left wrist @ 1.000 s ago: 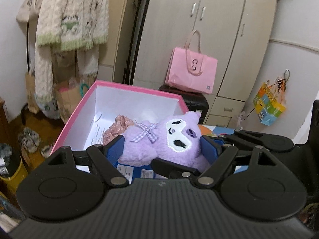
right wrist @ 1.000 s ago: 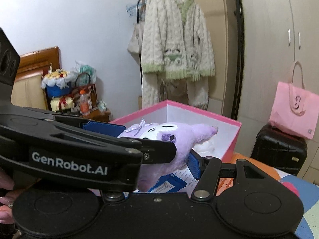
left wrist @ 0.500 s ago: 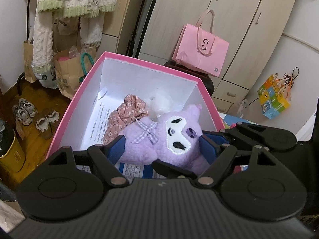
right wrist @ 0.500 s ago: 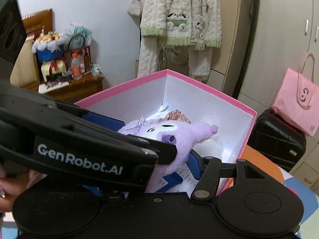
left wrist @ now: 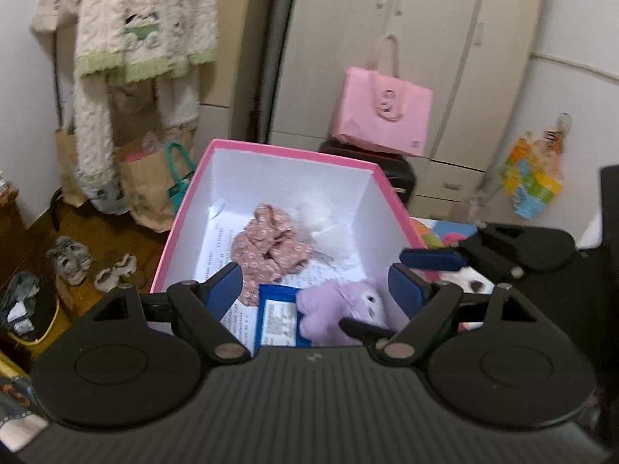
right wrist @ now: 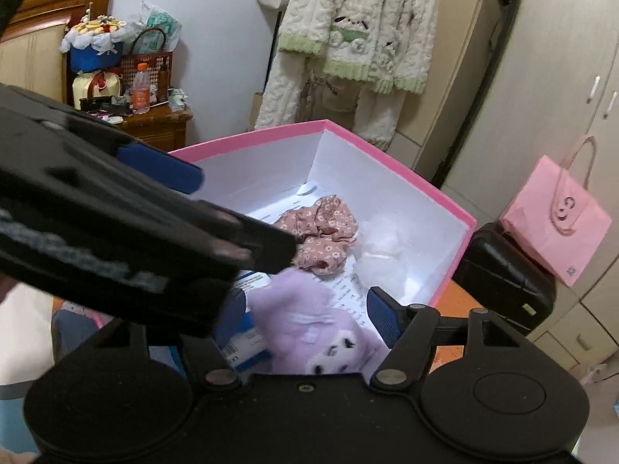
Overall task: Organize soft objects
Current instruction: 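Open the left gripper to drop the purple plush into the box, then move the left gripper to the orange sponge ball while the right gripper approaches the white wet-wipe pack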
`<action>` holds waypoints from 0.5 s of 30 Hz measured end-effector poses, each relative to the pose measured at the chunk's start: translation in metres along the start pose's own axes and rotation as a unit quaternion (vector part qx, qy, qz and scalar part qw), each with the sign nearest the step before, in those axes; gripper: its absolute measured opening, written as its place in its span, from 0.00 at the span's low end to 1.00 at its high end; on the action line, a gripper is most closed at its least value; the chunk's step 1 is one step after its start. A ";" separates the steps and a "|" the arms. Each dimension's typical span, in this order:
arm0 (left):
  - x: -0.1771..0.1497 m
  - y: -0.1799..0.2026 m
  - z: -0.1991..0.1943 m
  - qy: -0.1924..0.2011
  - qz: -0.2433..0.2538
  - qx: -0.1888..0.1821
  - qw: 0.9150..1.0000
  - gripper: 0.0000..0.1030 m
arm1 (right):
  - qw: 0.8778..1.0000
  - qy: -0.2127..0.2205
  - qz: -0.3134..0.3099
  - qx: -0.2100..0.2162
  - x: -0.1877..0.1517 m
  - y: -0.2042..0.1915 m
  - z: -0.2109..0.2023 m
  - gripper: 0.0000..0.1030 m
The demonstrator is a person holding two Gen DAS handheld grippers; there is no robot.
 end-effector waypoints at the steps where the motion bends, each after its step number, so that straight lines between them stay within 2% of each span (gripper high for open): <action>1: 0.001 -0.001 -0.005 -0.002 -0.002 -0.006 1.000 0.80 | 1.000 0.001 0.000 -0.005 -0.001 0.001 -0.004 0.72; 7: 0.004 0.004 -0.038 0.013 0.021 0.001 1.000 0.80 | 1.000 0.020 0.000 -0.020 -0.005 0.005 -0.033 0.72; 11: 0.001 0.018 -0.059 0.013 0.040 -0.017 0.999 0.80 | 0.999 0.036 0.003 -0.023 -0.005 0.007 -0.054 0.72; 15: -0.008 0.035 -0.075 -0.012 0.063 -0.049 0.997 0.80 | 0.998 0.059 0.030 -0.005 -0.012 0.016 -0.086 0.72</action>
Point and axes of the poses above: each gripper's, at about its wrist camera, not at the fingertips, and z roughly the way its jaws point, y to its right, x to its top, the point moved 8 cm from there along z, roughly the way its jaws point, and after that the axes turned 12 degrees about -z, right-handed, at the moved point
